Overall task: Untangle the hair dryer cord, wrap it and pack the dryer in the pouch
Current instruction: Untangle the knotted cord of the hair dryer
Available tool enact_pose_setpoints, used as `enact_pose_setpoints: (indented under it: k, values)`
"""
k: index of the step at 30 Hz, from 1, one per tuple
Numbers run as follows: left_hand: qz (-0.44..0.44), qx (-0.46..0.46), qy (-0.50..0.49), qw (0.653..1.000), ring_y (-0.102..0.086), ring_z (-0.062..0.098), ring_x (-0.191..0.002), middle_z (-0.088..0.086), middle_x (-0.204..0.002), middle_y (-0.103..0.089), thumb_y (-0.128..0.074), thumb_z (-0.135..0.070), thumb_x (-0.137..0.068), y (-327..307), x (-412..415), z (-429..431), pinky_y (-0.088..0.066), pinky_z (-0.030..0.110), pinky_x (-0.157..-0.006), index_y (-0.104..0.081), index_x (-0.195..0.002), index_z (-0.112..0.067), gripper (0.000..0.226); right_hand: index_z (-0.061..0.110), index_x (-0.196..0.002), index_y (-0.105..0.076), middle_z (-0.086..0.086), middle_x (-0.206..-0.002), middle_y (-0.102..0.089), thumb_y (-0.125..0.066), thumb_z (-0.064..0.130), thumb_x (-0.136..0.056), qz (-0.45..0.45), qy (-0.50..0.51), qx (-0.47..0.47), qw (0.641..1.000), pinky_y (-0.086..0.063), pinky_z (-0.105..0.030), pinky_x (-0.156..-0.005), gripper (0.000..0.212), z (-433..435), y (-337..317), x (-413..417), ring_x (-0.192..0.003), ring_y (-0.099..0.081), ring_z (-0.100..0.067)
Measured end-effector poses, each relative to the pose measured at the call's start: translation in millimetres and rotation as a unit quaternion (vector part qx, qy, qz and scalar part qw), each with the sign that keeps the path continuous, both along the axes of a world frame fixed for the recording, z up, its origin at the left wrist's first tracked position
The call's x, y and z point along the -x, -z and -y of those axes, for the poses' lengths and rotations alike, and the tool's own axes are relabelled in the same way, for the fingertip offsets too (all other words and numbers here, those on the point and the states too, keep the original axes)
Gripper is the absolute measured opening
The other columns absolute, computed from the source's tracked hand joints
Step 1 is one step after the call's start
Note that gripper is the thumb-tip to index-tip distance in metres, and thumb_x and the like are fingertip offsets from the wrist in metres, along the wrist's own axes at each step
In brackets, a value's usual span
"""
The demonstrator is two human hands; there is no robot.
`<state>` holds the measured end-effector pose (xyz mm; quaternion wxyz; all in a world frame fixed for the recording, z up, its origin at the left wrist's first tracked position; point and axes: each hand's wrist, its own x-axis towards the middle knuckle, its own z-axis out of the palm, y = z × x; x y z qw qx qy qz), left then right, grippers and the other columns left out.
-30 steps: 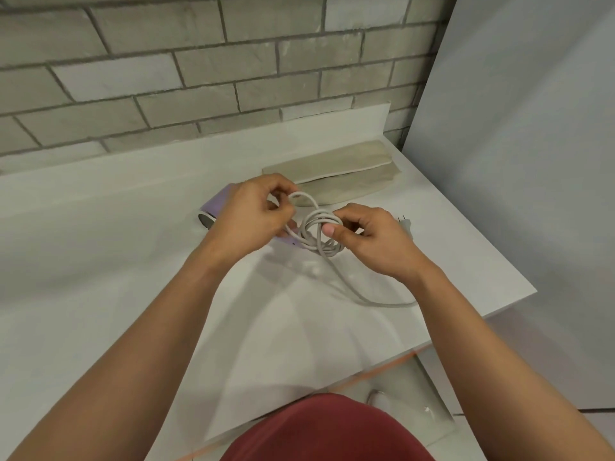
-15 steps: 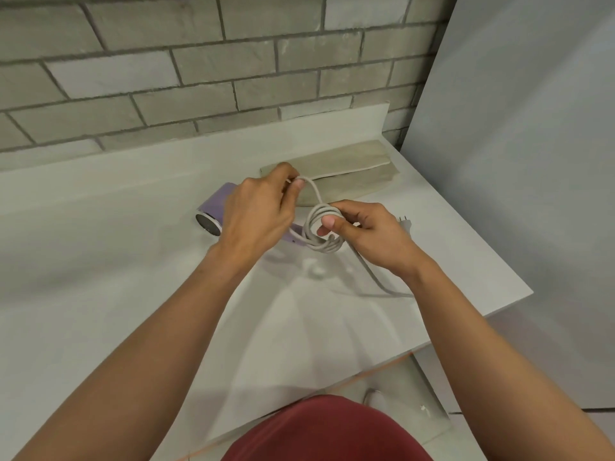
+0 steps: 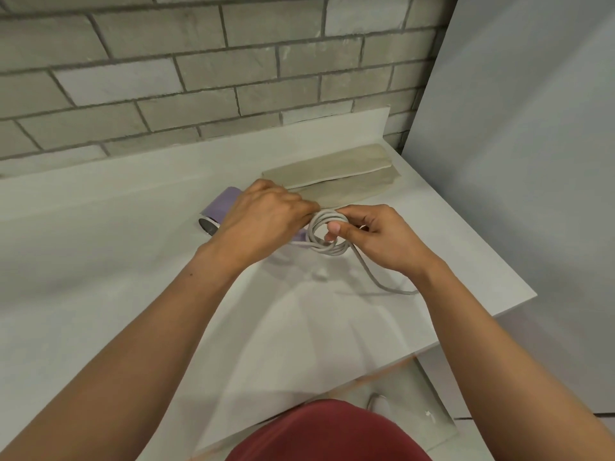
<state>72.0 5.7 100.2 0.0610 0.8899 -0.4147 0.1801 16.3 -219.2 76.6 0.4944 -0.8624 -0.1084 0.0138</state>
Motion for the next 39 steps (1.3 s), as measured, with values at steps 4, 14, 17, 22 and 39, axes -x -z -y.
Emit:
enact_pose_setpoints:
  k: [4, 14, 17, 22, 39]
  values:
    - [-0.054, 0.101, -0.144, 0.983, -0.065, 0.037, -0.075, 0.001, -0.075, -0.072, -0.025, -0.057, -0.102, 9, 4, -2, -0.046, 0.034, -0.066, -0.067, -0.104, -0.022, 0.055, 0.028, -0.108, -0.079, 0.018, -0.096, -0.078, -0.064, 0.030, -0.104, 0.001, 0.021, -0.022, 1.000, -0.043, -0.006, -0.079, 0.016, -3, 2, 6, -0.086, -0.066, 0.008]
    - [-0.078, 0.113, -0.142, 0.980, -0.053, 0.034, -0.130, 0.008, -0.147, -0.056, -0.062, -0.027, -0.099, 6, 2, -12, -0.043, 0.048, -0.108, -0.049, -0.150, -0.021, 0.053, 0.025, -0.081, -0.074, 0.011, -0.080, -0.074, -0.062, 0.032, -0.104, -0.030, 0.017, 0.032, 0.999, -0.049, -0.029, -0.078, 0.026, -13, 7, 6, -0.073, -0.062, -0.005]
    - [0.004, 0.005, 0.006, 1.000, -0.053, 0.029, -0.134, 0.002, -0.143, -0.060, -0.061, -0.033, -0.095, -1, -3, -9, -0.031, 0.047, -0.116, -0.059, -0.143, -0.025, 0.048, 0.025, -0.081, -0.074, 0.008, -0.080, -0.075, -0.063, 0.036, -0.102, -0.018, 0.009, 0.046, 0.999, -0.052, -0.040, -0.081, 0.025, -14, 7, 5, -0.078, -0.066, -0.018]
    - [0.039, -0.015, -0.044, 0.998, -0.069, 0.024, -0.089, -0.004, -0.085, -0.074, -0.030, -0.051, -0.102, -5, -3, -7, -0.035, 0.042, -0.108, -0.072, -0.103, -0.025, 0.050, 0.025, -0.094, -0.080, 0.011, -0.090, -0.077, -0.064, 0.030, -0.103, -0.021, 0.028, -0.016, 0.999, -0.049, -0.033, -0.080, 0.019, -10, 6, 5, -0.083, -0.066, -0.010]
    - [0.041, -0.009, 0.031, 0.999, -0.038, 0.031, -0.149, 0.006, -0.154, -0.052, -0.063, -0.035, -0.096, -5, -9, -10, -0.020, 0.053, -0.124, -0.060, -0.141, -0.026, 0.046, 0.022, -0.086, -0.076, 0.002, -0.080, -0.073, -0.064, 0.031, -0.103, -0.014, 0.008, 0.027, 1.000, -0.041, -0.028, -0.065, 0.022, -13, -1, 6, -0.061, -0.049, -0.005]
